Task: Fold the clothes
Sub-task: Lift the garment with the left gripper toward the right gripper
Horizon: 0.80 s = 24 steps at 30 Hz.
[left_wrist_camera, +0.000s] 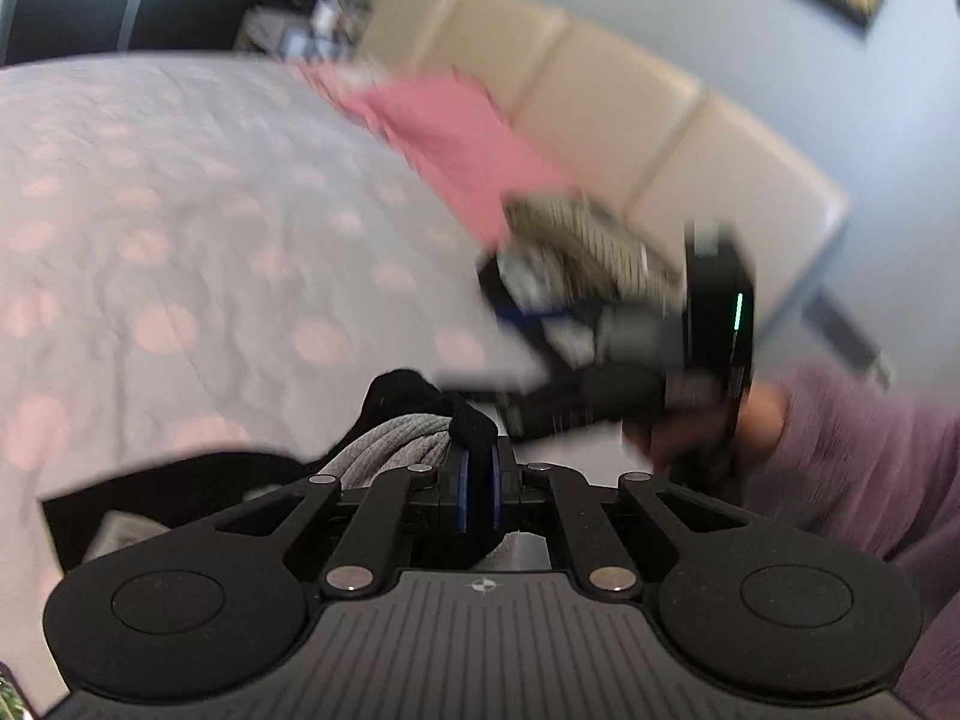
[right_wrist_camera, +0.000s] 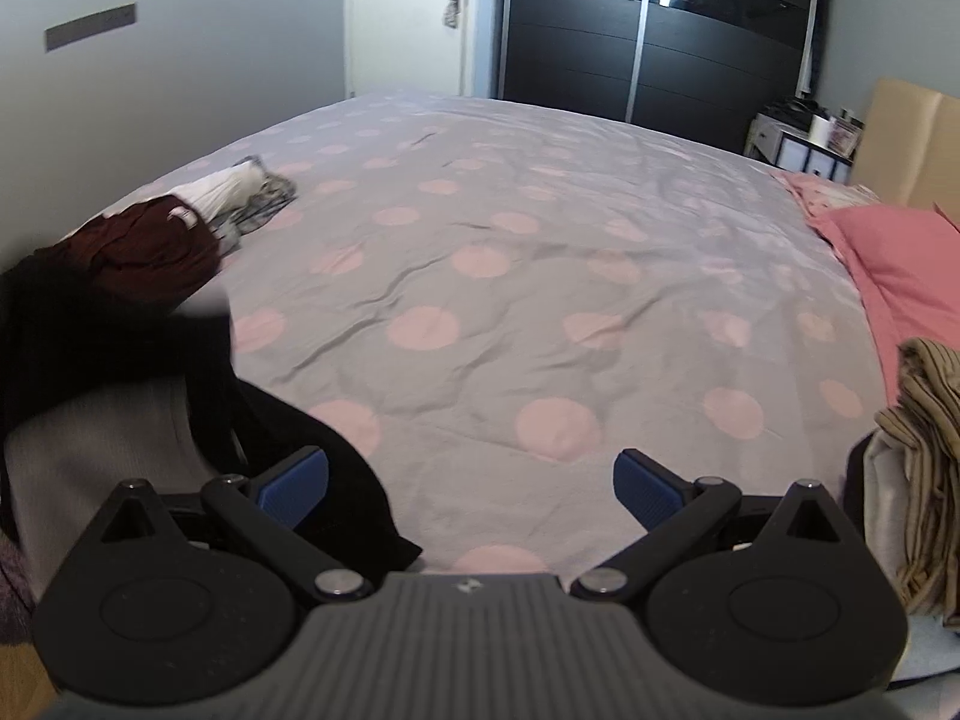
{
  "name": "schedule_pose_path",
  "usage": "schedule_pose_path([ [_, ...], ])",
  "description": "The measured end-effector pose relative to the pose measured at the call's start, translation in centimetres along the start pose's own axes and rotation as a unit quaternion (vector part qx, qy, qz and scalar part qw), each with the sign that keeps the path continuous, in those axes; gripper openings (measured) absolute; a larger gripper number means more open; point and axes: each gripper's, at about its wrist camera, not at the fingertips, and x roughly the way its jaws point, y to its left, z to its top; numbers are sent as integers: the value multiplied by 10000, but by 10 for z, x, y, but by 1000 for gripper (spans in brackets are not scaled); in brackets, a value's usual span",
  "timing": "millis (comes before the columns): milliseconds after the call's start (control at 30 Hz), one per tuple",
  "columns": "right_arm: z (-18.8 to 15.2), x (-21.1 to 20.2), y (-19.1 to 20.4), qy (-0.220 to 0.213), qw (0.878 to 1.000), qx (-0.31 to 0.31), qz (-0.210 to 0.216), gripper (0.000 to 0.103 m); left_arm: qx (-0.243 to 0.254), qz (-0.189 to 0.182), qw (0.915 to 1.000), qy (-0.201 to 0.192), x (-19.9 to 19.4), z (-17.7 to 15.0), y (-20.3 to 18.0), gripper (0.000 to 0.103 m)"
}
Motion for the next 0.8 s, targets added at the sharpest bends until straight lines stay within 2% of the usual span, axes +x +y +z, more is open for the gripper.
schedule_pose_path([
  [133,-3,1,-8,163,9995,273,73,102,281,42,9948,975,45,-27,-7,5],
  [200,-6,2,-9,275,9986,400,199,102,416,35,9901,1338,59,-38,-8,6],
  [267,-10,3,-9,385,9974,512,336,102,506,94,9876,1484,62,-44,-8,11],
  [333,-14,6,-7,522,9959,567,466,101,573,187,9871,1485,59,-43,-6,23],
  [433,-20,10,-3,668,9944,581,584,99,547,388,9894,1285,48,-36,4,27],
  [533,-29,14,0,855,9928,535,647,88,452,727,9905,1076,39,-28,19,27],
  [700,-45,17,-5,1201,9862,792,822,88,582,1509,9829,881,37,-20,43,27],
  [800,-51,13,-5,1316,9829,942,882,88,923,1752,9761,892,49,-16,54,27],
])
